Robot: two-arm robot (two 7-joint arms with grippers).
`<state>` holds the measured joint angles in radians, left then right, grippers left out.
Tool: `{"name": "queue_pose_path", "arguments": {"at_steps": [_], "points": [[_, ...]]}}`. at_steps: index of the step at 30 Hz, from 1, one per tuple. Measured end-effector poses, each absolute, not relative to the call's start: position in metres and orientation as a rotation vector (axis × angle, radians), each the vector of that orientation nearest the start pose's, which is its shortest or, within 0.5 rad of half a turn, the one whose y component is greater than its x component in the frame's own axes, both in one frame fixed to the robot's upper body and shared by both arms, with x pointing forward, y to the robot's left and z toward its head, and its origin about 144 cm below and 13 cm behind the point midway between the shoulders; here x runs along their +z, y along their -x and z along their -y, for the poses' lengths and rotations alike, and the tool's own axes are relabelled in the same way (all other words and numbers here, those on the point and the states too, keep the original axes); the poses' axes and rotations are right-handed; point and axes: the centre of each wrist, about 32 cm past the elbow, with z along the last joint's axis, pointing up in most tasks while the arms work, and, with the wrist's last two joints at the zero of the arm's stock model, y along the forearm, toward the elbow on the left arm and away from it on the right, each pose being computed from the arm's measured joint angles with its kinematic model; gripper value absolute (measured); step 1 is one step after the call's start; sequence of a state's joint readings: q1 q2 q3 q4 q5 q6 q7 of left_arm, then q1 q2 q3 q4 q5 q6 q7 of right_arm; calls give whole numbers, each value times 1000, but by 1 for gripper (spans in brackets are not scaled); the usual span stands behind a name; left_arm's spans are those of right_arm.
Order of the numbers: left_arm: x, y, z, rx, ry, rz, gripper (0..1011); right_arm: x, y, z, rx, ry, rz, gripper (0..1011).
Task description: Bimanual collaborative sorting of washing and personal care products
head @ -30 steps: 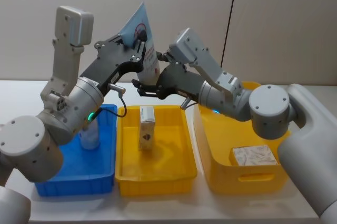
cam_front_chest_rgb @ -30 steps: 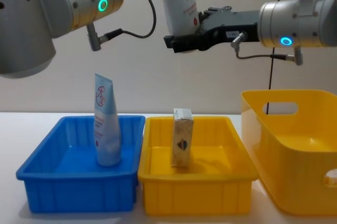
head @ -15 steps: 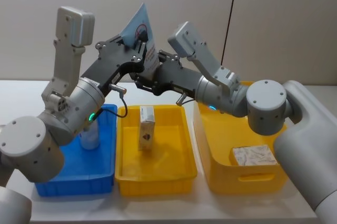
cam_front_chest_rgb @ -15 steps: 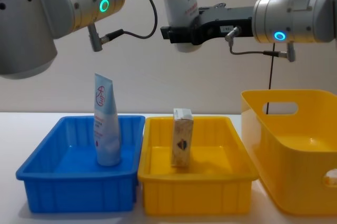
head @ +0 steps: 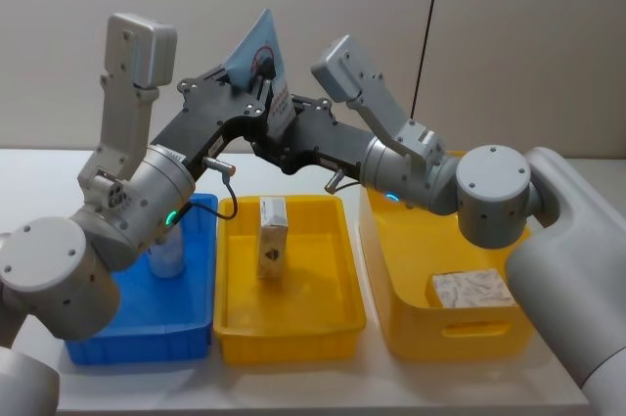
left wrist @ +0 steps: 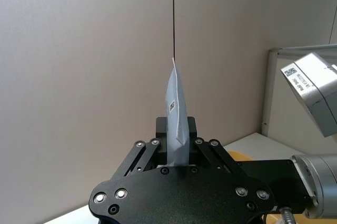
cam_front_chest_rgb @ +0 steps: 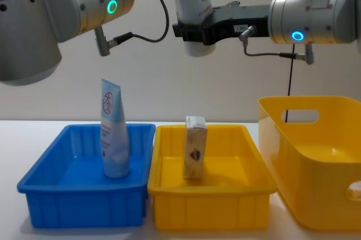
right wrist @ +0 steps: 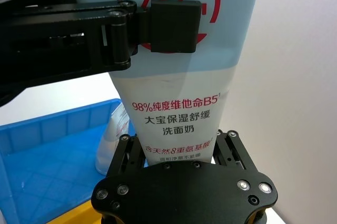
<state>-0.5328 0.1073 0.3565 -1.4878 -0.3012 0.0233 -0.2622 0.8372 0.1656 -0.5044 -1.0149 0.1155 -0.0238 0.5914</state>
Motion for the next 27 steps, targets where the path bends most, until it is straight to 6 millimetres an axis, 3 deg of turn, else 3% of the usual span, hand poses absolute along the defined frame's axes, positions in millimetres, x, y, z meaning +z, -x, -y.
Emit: {"name": "queue_pose_path", "arguments": {"at_steps": [27], "points": [[1307, -566, -149, 924, 286, 238, 165, 1299, -651, 172, -665, 178, 367, 427]]}}
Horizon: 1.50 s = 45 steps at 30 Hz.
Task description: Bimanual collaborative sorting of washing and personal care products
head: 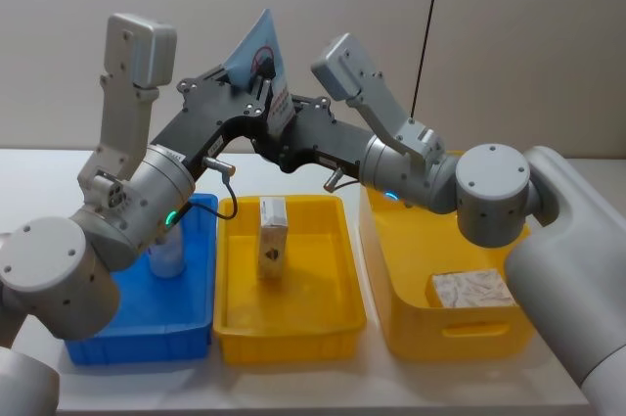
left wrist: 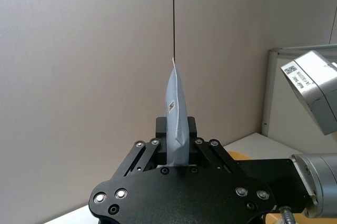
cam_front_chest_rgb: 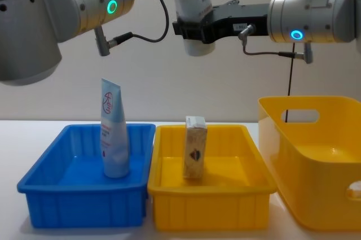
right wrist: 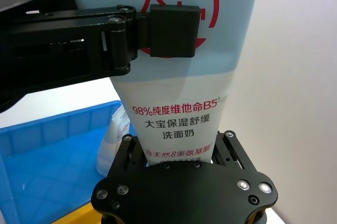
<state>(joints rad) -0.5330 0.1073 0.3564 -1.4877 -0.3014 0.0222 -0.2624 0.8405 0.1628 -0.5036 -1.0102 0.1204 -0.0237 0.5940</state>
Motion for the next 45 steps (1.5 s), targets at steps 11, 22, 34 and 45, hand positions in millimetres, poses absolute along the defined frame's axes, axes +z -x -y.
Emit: {"name": "queue_pose_path", "arguments": {"at_steps": [11, 22, 34, 45], "points": [[1307, -566, -148, 924, 286, 238, 165, 1299, -651, 172, -665, 178, 367, 426], [1308, -565, -148, 923, 288, 239, 340, 1299, -651, 172, -667, 181, 365, 390], [1308, -565, -148, 923, 288, 239, 743, 1299, -651, 172, -666, 179, 366, 330], [1308, -565, -148, 924, 287, 239, 1001, 1299, -651, 172, -666, 178, 367, 310]]}}
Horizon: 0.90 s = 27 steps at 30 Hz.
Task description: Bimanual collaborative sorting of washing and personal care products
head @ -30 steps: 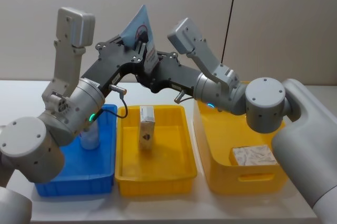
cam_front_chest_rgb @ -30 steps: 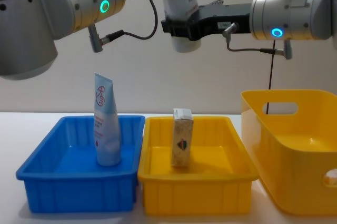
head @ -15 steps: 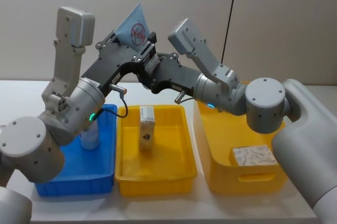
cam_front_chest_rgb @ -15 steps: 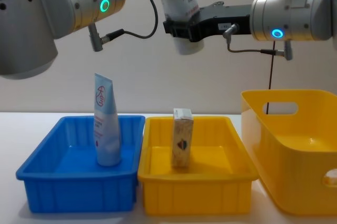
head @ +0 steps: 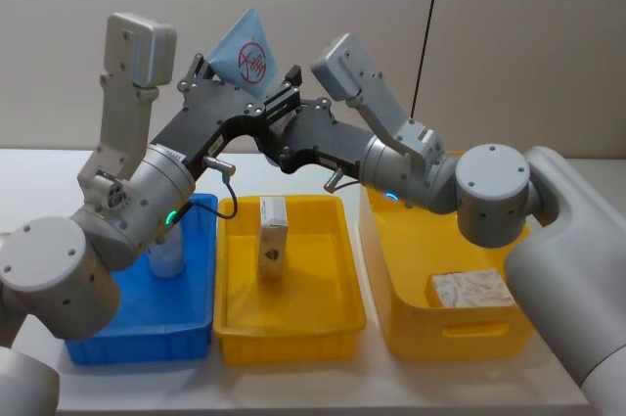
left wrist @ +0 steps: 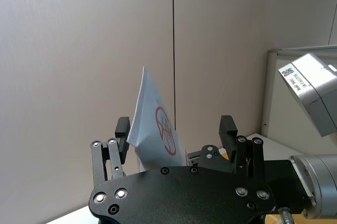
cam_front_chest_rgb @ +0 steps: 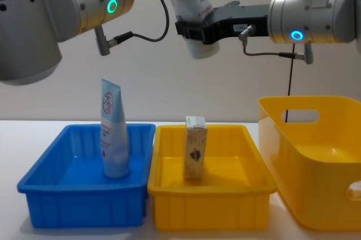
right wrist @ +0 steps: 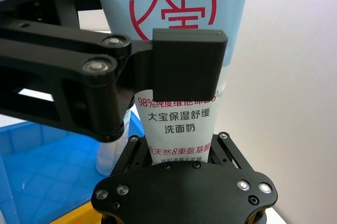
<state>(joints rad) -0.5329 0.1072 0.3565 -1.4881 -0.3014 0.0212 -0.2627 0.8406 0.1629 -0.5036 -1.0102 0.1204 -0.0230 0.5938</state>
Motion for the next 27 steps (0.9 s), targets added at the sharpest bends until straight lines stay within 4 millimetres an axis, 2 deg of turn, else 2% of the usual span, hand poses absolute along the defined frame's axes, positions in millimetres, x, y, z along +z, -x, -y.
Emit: {"name": "queue_pose_path", "arguments": {"at_steps": [12, 19, 27], "points": [[1307, -566, -148, 924, 286, 238, 1001, 1305, -643, 177, -693, 155, 399, 295], [1307, -566, -148, 924, 286, 238, 1001, 1310, -629, 191, -758, 132, 427, 296], [1307, -566, -149, 924, 286, 238, 1002, 1311, -605, 218, -866, 125, 437, 275]]}}
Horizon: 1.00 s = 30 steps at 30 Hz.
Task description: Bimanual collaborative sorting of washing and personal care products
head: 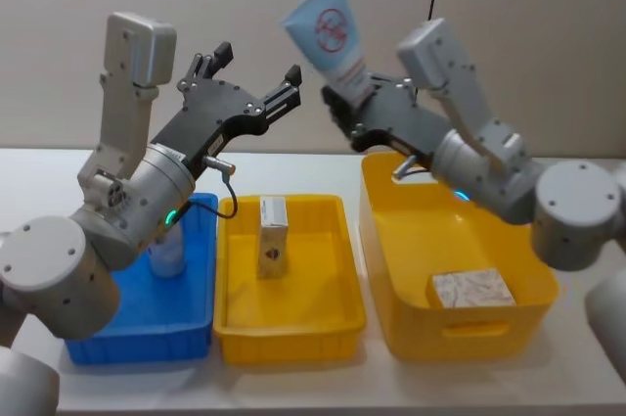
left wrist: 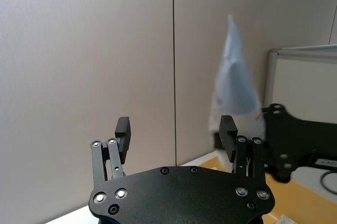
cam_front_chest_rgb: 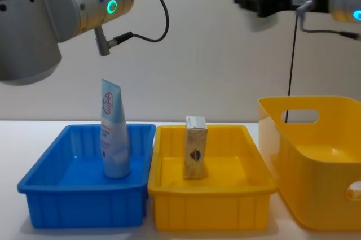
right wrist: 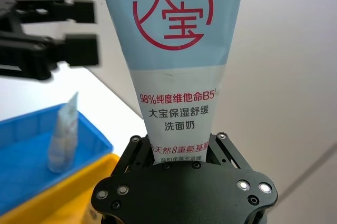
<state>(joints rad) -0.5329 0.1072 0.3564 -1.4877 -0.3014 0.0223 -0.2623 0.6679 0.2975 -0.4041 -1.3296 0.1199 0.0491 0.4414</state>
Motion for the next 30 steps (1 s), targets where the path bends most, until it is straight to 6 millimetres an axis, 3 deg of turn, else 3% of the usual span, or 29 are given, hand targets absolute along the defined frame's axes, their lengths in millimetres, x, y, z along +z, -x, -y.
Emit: {"name": "queue_pose_path", "arguments": {"at_steps": [14, 30], "points": [[1307, -566, -148, 924, 286, 238, 1001, 1315, -564, 267, -1064, 206, 388, 268], [1307, -566, -148, 924, 286, 238, 1002, 1321, -564, 306, -1132, 397, 247, 257]]}}
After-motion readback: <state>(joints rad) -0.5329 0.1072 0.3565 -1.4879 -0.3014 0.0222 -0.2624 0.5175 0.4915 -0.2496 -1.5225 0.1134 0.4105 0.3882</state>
